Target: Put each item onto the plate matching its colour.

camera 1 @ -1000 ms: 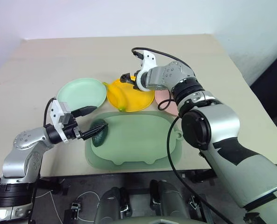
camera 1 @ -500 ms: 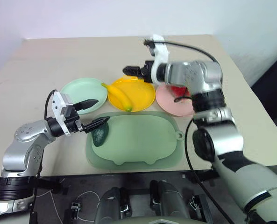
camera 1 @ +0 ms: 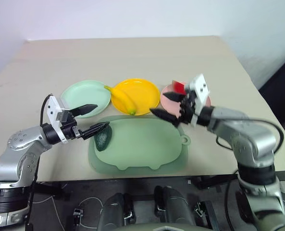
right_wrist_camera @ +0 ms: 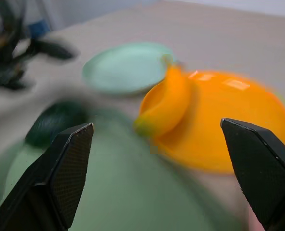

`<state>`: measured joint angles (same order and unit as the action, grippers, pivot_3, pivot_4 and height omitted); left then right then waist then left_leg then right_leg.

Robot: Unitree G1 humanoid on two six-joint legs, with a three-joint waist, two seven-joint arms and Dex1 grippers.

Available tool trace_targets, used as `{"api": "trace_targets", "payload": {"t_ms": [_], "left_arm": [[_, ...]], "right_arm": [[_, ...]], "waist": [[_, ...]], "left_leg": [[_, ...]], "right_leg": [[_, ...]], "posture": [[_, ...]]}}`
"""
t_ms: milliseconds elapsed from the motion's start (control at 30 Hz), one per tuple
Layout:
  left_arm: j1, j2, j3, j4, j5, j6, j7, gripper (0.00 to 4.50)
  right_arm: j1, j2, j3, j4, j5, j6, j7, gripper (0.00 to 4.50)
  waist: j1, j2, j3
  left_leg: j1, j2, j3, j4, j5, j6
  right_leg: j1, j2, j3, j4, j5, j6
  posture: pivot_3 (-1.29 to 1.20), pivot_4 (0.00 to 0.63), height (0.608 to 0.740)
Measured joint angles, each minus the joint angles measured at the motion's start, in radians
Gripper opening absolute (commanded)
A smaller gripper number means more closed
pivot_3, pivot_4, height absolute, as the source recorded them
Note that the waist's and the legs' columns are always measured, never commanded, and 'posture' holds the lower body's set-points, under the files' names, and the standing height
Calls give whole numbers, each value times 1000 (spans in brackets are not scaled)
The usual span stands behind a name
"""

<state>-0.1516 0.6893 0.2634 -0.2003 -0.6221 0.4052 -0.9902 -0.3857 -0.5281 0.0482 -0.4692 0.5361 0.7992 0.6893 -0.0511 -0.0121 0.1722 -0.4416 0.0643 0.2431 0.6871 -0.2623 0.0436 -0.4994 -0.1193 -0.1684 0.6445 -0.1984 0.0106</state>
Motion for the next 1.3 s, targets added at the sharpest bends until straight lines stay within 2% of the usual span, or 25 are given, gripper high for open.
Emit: {"api": "trace_targets", "payload": {"t_ms": [133, 667, 1033, 1300], "left_arm": [[32, 0, 24, -7, -1, -2, -3, 4500], [108, -36, 54, -17, -1, -38, 16, 4500], [115, -75, -27, -119, 31, 64, 202, 4500], [110, -148, -118, -164, 134, 117, 403, 4500]], "right_arm": [[86, 16, -23, -61, 64, -48, 38, 4481], [86, -67, -86, -67, 97, -132, 104, 4481], [77, -64, -73, -40, 75, -163, 87, 4481], [77, -74, -77, -8, 65, -190, 93, 4481]], "waist": [[7, 0, 0], [18, 0, 0], [35, 0, 0], [38, 0, 0]], "left_leg": [[1, 0, 0, 0, 0, 0], [0, 0, -2, 0, 0, 0], [0, 0, -2, 0, 0, 0], [0, 0, -2, 0, 0, 1]], "right_leg": [[1, 0, 0, -1, 0, -1], [3, 0, -1, -7, 1, -4], [4, 0, -1, -8, 1, -5], [4, 1, -1, -9, 2, -5]], "posture": [[0, 150, 696], [0, 150, 696], [0, 150, 696], [0, 150, 696]]}}
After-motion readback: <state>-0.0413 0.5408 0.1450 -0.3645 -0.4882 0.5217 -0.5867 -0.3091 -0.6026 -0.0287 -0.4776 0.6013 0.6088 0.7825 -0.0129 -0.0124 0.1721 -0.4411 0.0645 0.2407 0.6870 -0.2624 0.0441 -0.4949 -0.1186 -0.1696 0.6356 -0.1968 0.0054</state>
